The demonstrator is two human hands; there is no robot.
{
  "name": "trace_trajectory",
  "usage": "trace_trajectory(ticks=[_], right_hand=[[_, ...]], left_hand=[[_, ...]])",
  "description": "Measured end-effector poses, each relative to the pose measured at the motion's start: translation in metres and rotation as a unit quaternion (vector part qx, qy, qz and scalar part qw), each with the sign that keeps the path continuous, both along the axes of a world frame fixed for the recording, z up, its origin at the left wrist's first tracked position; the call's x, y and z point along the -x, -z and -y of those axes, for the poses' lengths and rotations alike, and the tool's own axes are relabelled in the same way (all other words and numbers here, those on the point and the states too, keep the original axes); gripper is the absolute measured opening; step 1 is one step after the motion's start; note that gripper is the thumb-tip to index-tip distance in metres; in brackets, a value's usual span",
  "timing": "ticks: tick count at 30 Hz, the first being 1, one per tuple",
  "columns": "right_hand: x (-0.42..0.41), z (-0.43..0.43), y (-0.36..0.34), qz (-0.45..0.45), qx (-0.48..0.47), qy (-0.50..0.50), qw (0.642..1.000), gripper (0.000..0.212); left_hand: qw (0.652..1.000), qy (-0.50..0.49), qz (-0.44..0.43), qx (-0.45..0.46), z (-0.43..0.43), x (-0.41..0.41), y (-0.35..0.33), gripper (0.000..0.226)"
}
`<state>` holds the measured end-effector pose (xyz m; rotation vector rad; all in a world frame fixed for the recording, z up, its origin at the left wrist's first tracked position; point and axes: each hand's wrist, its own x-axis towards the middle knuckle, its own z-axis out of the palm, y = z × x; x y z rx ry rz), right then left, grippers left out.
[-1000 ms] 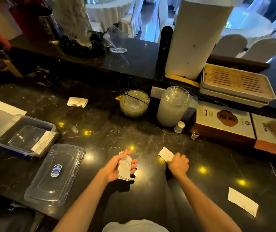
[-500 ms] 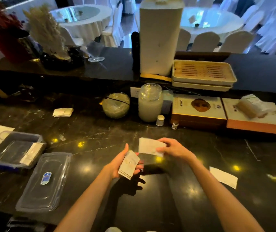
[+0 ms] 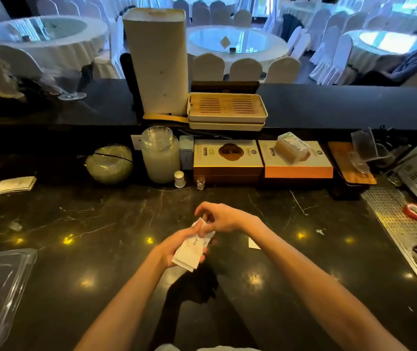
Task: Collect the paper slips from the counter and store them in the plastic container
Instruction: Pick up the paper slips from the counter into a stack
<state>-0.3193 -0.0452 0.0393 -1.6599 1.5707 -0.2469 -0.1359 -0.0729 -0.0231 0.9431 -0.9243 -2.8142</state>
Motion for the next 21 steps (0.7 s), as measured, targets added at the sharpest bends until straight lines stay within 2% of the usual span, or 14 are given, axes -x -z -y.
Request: trace_trajectory(ticks=[3,5,6,8,11,13,17,21], right_hand=[[0.032,-0.013,0.002,0.065,0.073,0.154,0.983,0.043],[0.063,-0.028,0.02,0.071,0.118,0.309,0.941,0.03],[0.077,-0.039,0.033,0.058,0.113,0.374,0.919,0.026],[0.095,-0.064,0.063,0.022,0.039,0.446,0.894,0.026],[0.104,-0.102,0.104,-0.081,-0.069,0.437,0.893,0.039],[0.101,-0.117,0.116,-0.128,-0.074,0.425,0.893,0.045],[0.093,-0.128,0.13,-0.148,-0.043,0.449,0.88,0.05],[0.097,-0.126,0.129,-0.138,-0.073,0.472,0.868,0.065]], left_hand=[[0.996,-0.086,0.011,-0.004,-0.004,0.005,-0.001,0.061],[0.991,-0.134,0.024,-0.007,-0.005,0.001,0.002,0.057],[0.988,-0.152,0.032,-0.01,-0.006,-0.003,0.005,0.058],[0.982,-0.182,0.038,-0.02,-0.009,-0.014,0.012,0.061],[0.975,-0.214,0.038,-0.041,-0.019,-0.031,0.025,0.065],[0.969,-0.239,0.045,-0.048,-0.025,-0.038,0.035,0.067],[0.958,-0.27,0.075,-0.052,-0.029,-0.046,0.046,0.073],[0.958,-0.266,0.089,-0.051,-0.034,-0.049,0.046,0.076]])
